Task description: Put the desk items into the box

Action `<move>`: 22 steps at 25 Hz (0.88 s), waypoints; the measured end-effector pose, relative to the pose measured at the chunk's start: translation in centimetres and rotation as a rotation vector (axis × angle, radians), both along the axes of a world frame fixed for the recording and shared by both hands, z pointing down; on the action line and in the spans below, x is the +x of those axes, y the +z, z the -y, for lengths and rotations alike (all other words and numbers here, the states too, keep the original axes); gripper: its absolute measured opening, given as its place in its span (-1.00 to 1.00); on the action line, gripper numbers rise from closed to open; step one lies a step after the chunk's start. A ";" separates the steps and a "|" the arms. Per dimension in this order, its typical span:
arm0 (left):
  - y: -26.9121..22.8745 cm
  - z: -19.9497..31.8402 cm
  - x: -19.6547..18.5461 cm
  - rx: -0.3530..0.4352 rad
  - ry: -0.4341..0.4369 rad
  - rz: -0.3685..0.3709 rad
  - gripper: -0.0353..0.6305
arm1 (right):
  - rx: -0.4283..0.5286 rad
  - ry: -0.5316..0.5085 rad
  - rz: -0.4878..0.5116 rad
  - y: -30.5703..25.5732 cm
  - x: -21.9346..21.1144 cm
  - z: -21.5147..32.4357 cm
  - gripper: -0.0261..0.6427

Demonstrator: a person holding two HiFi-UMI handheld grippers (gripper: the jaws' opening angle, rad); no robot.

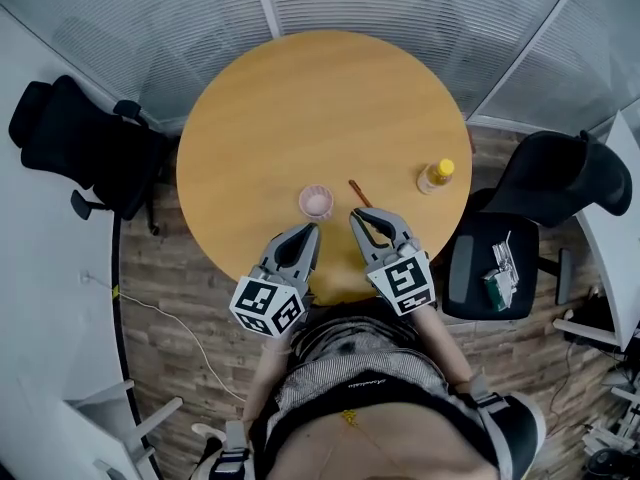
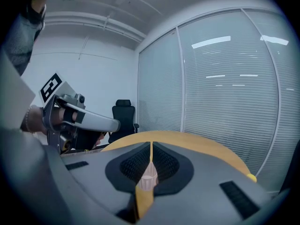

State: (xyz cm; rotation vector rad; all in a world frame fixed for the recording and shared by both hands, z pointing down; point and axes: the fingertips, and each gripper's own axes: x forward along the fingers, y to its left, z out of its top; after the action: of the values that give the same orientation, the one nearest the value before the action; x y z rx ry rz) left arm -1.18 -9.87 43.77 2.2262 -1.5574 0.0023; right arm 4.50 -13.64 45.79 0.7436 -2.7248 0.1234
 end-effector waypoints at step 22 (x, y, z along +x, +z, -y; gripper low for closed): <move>0.8 1.0 -0.6 -0.043 0.128 -0.057 -0.84 | -0.008 0.073 -0.027 0.6 -2.5 1.3 -0.83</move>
State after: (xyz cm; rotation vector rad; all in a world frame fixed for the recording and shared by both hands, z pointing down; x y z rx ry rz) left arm -1.73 -10.84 44.52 2.2679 -1.3704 0.0098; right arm 1.97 -14.95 46.41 0.8373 -2.6713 0.1396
